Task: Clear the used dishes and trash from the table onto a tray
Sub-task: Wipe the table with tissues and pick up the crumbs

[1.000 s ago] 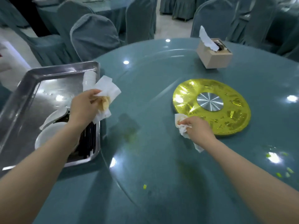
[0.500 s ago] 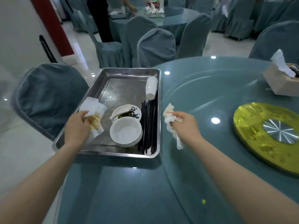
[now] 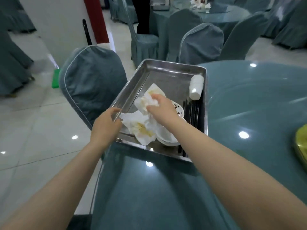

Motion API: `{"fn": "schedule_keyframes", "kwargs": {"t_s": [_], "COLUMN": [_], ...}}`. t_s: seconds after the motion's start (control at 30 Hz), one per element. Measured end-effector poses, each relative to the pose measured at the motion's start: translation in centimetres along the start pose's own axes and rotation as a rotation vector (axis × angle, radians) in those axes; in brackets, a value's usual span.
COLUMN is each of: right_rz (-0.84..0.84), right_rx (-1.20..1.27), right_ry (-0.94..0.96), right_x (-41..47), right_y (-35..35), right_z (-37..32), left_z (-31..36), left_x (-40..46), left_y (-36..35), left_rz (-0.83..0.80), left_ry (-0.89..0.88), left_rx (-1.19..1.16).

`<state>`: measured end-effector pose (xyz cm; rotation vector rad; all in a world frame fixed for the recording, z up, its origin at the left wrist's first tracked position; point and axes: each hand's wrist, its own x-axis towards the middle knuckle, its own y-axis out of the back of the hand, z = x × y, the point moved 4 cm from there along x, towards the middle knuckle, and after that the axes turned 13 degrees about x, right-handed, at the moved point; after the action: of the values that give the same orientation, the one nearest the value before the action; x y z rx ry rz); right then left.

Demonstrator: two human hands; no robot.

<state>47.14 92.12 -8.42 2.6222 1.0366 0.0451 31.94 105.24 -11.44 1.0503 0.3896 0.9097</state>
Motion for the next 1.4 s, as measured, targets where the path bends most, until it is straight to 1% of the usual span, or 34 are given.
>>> {"fn": "schedule_keyframes", "kwargs": {"t_s": [0.07,0.13,0.23,0.37,0.57,0.77,0.87,0.97,1.13,1.23,1.3,1.4], "right_rz": [-0.068,-0.074,0.01,0.095,0.268,0.4,0.473,0.537,0.527,0.485,0.423,0.352], "right_rx": [0.034,0.084,0.12,0.108,0.089,0.006,-0.072,-0.204,-0.459,-0.562,-0.553,-0.52], "right_ry": [-0.057,-0.088,-0.067,-0.047,-0.114,-0.288,-0.362,-0.436,-0.544,-0.69,-0.752,-0.758], "right_x": [0.1,-0.2,-1.5,-5.2,-16.6,-29.6,-35.2,-40.7,-49.0,-52.5,-54.4,-55.7], "right_y": [-1.6,-1.9,-0.3,3.5,10.2,15.7,18.2,20.4,23.7,26.0,27.0,27.1], "right_z": [-0.2,-0.2,0.0,0.9,5.0,10.4,13.2,15.9,19.9,21.4,22.2,22.8], "left_z": [-0.4,-0.5,-0.1,1.2,3.8,7.8,9.7,11.1,13.5,15.4,16.7,18.5], "left_x": [-1.1,-1.9,-2.9,-5.1,-10.0,-15.9,-18.6,-21.1,-23.6,-24.7,-25.7,-27.3], "left_y": [1.5,2.7,3.9,4.1,3.0,1.8,1.3,0.7,0.1,-1.2,-2.7,-5.5], "left_rz": [0.015,0.012,-0.017,-0.155,-0.298,-0.438,-0.481,-0.526,-0.554,-0.583,-0.619,-0.661], "left_ry": [-0.032,-0.055,-0.075,-0.103,-0.167,-0.218,-0.245,-0.27,-0.292,-0.356,-0.405,-0.459], "left_rx": [-0.065,-0.117,-0.154,-0.22,-0.262,-0.365,-0.398,-0.4,-0.363,-0.279,-0.213,-0.087]}}
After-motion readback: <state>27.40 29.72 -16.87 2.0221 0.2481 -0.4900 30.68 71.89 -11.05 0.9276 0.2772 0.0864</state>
